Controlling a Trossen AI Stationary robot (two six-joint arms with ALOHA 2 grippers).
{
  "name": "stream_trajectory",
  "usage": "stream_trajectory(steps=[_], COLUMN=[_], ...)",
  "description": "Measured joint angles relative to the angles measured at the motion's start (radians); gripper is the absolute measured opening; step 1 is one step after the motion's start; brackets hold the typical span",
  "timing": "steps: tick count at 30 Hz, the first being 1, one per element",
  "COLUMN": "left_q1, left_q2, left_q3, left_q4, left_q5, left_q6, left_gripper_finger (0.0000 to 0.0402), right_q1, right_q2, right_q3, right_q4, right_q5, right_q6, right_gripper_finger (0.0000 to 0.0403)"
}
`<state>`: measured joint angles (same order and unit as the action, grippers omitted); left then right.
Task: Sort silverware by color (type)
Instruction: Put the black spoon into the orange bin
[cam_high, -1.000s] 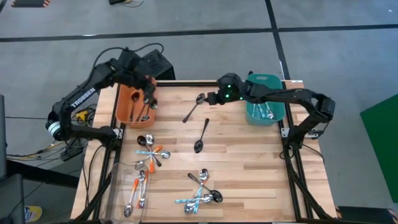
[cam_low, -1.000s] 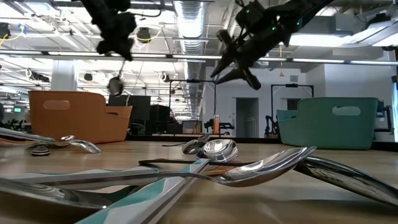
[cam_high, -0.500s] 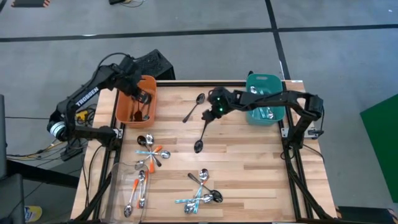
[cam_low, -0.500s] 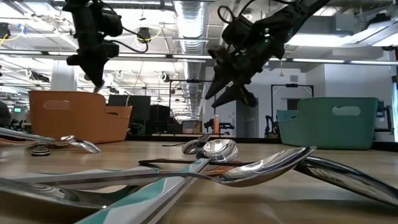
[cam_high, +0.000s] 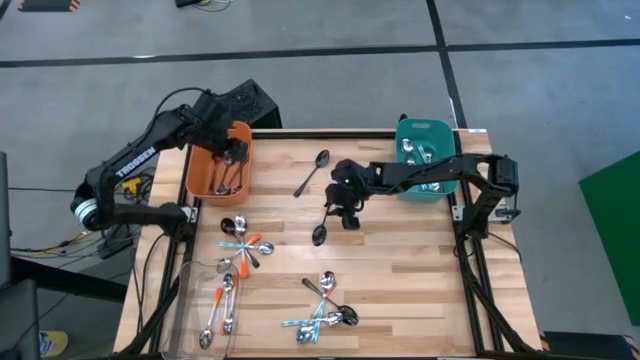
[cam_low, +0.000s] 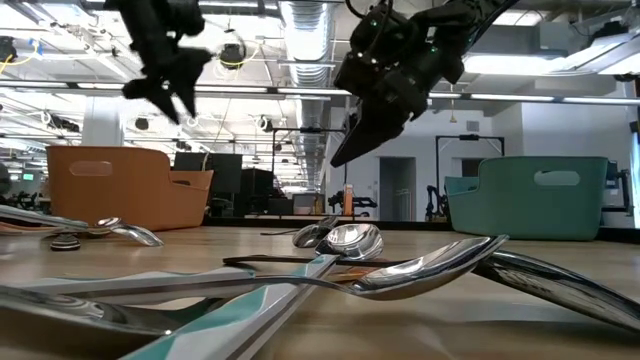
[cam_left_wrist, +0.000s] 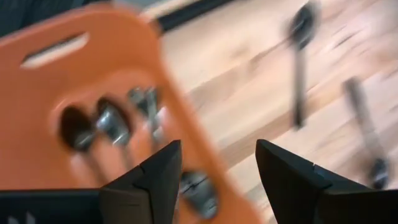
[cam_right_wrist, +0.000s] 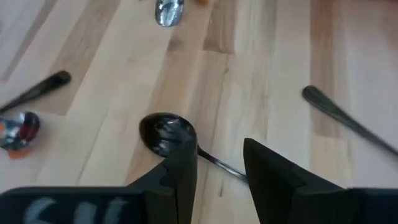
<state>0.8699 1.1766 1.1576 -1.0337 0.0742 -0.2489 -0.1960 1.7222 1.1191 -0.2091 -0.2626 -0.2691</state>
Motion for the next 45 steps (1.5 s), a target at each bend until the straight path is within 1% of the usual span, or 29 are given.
stream_trajectory(steps=[4, 7, 9, 12, 14, 16, 18, 21, 25, 27, 32, 35, 37, 43, 45], left_q1=[-0.089, -0.144, -0.185, -0.262, -0.321, -0.374, -0.423, -0.485, -0.540, -0.553, -0.582, -0.589, -0.591, -0.590, -0.589], left_q2=[-0.039, -0.054, -0.066, -0.084, -0.097, -0.106, -0.113, -0.117, -0.112, -0.108, -0.100, -0.096, -0.095, -0.095, -0.095], left_q3=[0.001, 0.001, 0.001, 0.001, 0.001, 0.001, 0.001, 0.001, 0.001, 0.001, 0.000, 0.000, 0.000, -0.014, -0.022], left_q4=[0.097, 0.116, 0.108, 0.071, 0.049, 0.025, 0.010, -0.014, -0.026, -0.030, -0.035, -0.033, -0.032, -0.019, -0.011], left_q5=[-0.015, -0.034, -0.037, -0.039, -0.070, -0.113, -0.143, -0.179, -0.231, -0.239, -0.241, -0.246, -0.249, -0.284, -0.298], left_q6=[-0.084, -0.152, -0.188, -0.236, -0.290, -0.338, -0.379, -0.432, -0.465, -0.480, -0.492, -0.477, -0.472, -0.456, -0.455], left_gripper_finger=[0.0189, 0.0188, 0.0188, 0.0187, 0.0187, 0.0187, 0.0187, 0.0187, 0.0187, 0.0187, 0.0187, 0.0187, 0.0187, 0.0187, 0.0187], right_q1=[0.005, 0.005, 0.005, 0.005, 0.005, 0.005, 0.009, 0.014, 0.022, 0.022, 0.020, 0.022, 0.022, 0.008, 0.002], right_q2=[0.000, 0.000, 0.001, 0.041, 0.072, 0.111, 0.142, 0.180, 0.226, 0.259, 0.293, 0.293, 0.293, 0.293, 0.291], right_q3=[0.000, 0.000, 0.000, 0.003, 0.001, 0.024, 0.039, 0.056, 0.078, 0.089, 0.120, 0.121, 0.120, 0.121, 0.122], right_q4=[0.019, 0.024, 0.023, 0.055, 0.034, 0.049, 0.029, 0.021, -0.006, -0.026, -0.071, -0.076, -0.079, -0.150, -0.171], right_q5=[0.019, 0.030, 0.029, 0.029, 0.030, 0.030, 0.030, 0.029, 0.027, 0.027, 0.021, 0.025, 0.025, 0.019, 0.012], right_q6=[-0.055, -0.089, -0.116, -0.164, -0.166, -0.166, -0.167, -0.201, -0.289, -0.324, -0.337, -0.333, -0.312, -0.228, -0.196], right_gripper_finger=[0.0152, 0.0152, 0.0152, 0.0155, 0.0160, 0.0169, 0.0180, 0.0196, 0.0205, 0.0205, 0.0197, 0.0180, 0.0156, 0.0047, 0.0020])
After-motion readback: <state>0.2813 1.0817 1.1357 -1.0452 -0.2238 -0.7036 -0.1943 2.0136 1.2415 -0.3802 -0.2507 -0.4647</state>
